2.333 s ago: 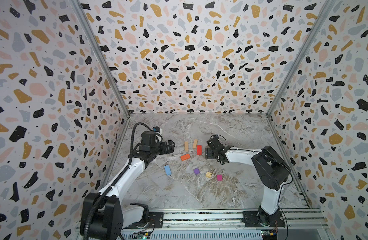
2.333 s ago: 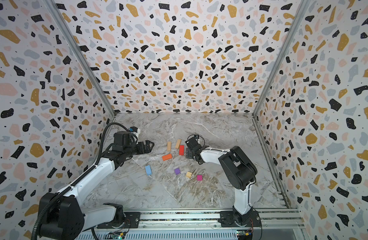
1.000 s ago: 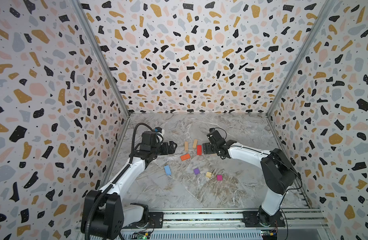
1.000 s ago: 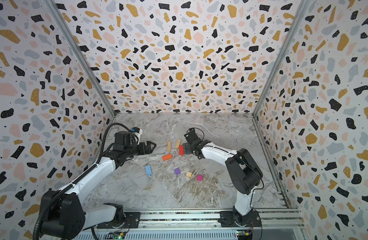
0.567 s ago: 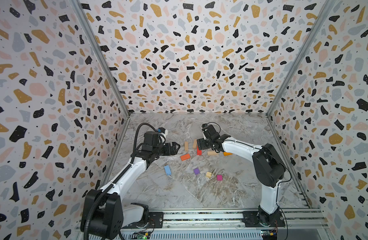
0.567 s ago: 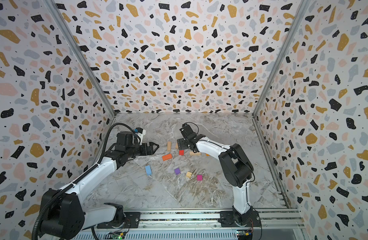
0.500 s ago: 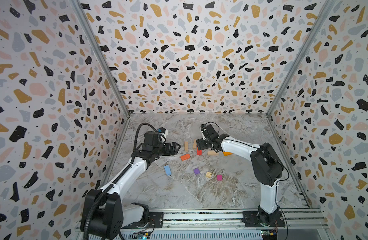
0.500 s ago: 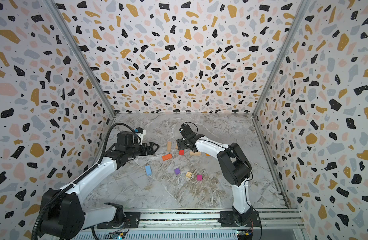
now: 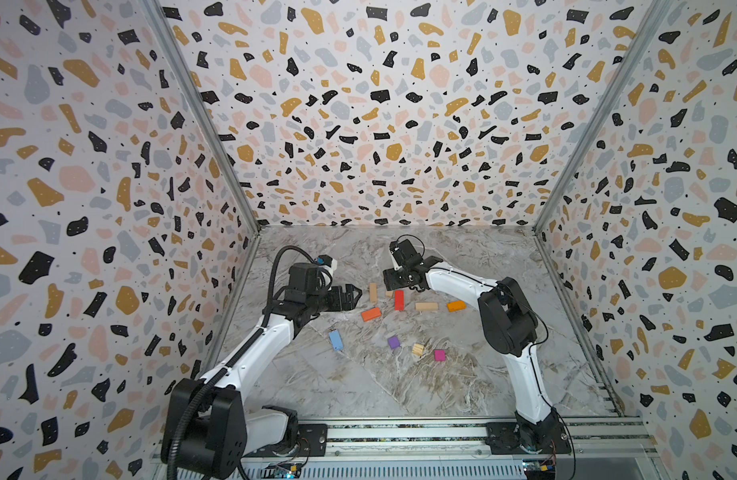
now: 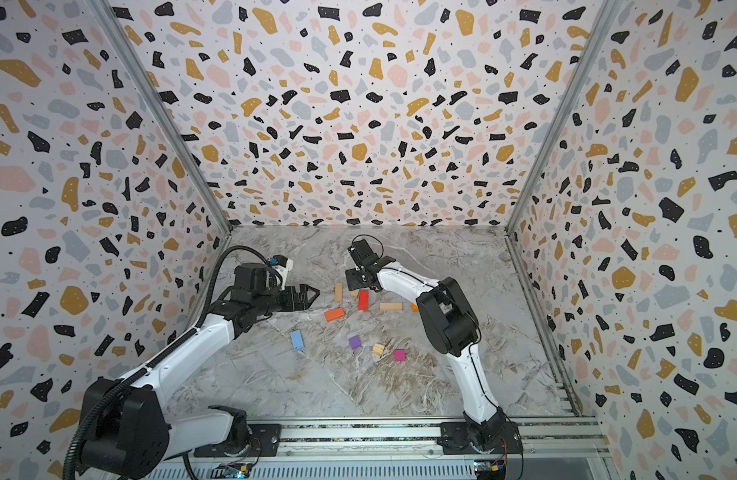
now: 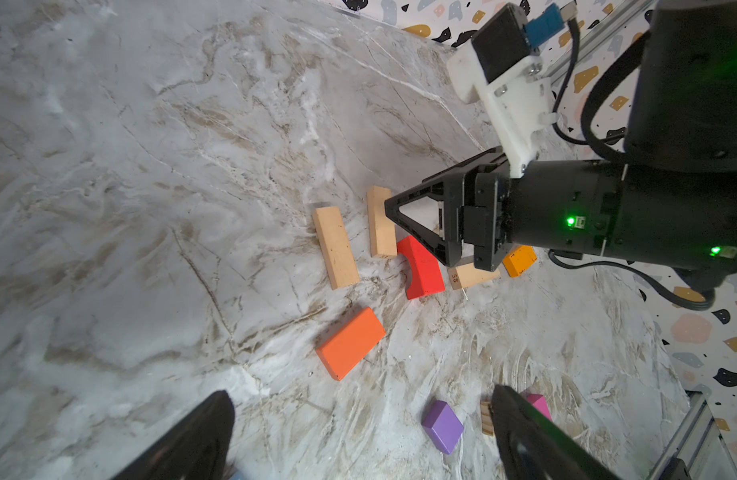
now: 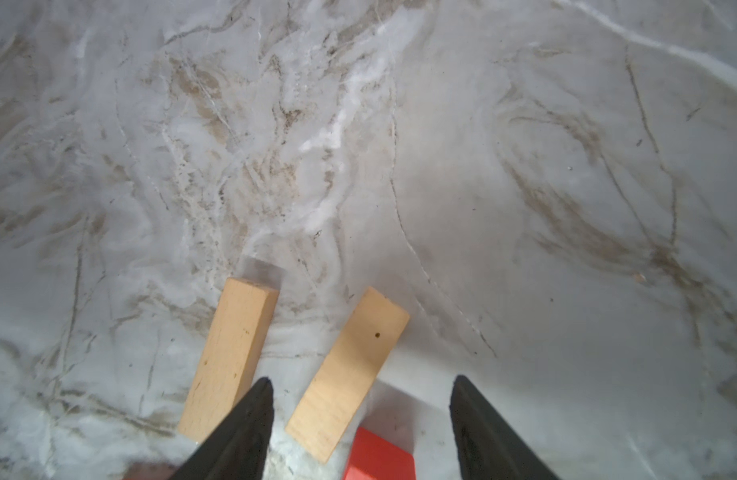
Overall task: Build the wood block tower
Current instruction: 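Move the right gripper to the wood bar marked 31 and grasp it, then lift the bar marked 31 and carry it toward the purple cube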
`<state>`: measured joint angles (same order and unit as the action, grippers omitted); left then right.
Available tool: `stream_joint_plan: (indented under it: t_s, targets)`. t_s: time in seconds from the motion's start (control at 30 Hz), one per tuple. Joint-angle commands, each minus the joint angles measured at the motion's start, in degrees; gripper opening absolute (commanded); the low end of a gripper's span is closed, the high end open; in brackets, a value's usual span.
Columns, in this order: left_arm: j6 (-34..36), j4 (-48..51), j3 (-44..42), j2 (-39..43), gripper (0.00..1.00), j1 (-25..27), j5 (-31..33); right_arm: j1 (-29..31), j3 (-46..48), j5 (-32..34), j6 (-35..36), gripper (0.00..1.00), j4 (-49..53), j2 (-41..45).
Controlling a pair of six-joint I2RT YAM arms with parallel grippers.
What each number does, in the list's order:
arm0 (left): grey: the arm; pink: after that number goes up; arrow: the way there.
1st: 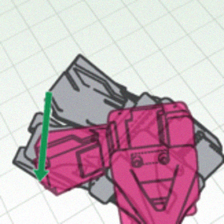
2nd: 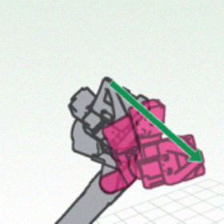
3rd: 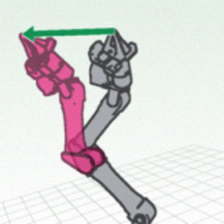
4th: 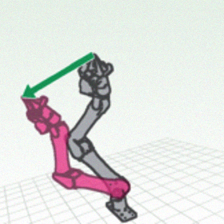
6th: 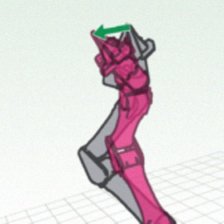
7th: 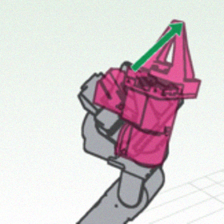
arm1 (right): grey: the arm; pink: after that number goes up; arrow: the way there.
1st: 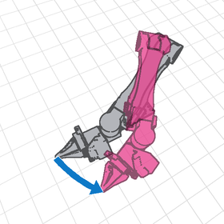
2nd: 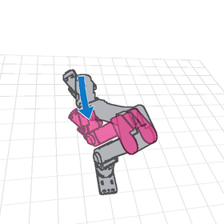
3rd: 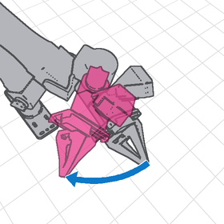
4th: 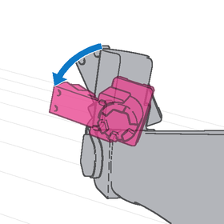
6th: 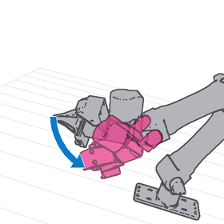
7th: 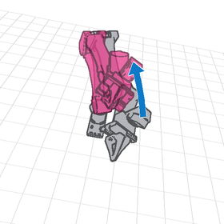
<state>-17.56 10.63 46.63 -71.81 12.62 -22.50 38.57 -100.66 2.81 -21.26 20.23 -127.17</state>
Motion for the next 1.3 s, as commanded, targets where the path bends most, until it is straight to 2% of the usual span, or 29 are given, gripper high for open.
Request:
stream_joint_plan:
  t_s: [0.0,0.57,0.73,0.87,0.97,1.27]
  targets:
    - [0.4,-1.7,-0.2,0.0,0.97,0.3,-0.9,0.0,-3.4,1.2,-2.0,0.67,4.5,-0.9]
    - [0.2,-1.8,-0.3,0.3,0.97,0.4,-0.9,1.5,-14.9,0.9,-1.3,0.61,10.3,-10.9]
    - [0.2,-1.9,-0.2,0.3,0.97,0.4,-0.8,2.3,-16.9,2.8,-0.6,0.58,11.8,-12.5]
    - [0.3,-1.8,-0.3,0.4,0.97,0.4,-0.7,2.7,-17.8,4.1,0.0,0.54,12.7,-13.3]
    - [0.3,-1.8,-0.2,0.4,0.97,0.4,-0.6,2.9,-17.9,5.1,0.3,0.46,13.0,-13.3]
    - [0.4,-1.8,-0.3,0.4,0.97,0.4,-0.5,3.0,-18.0,5.4,0.1,0.33,12.5,-12.6]
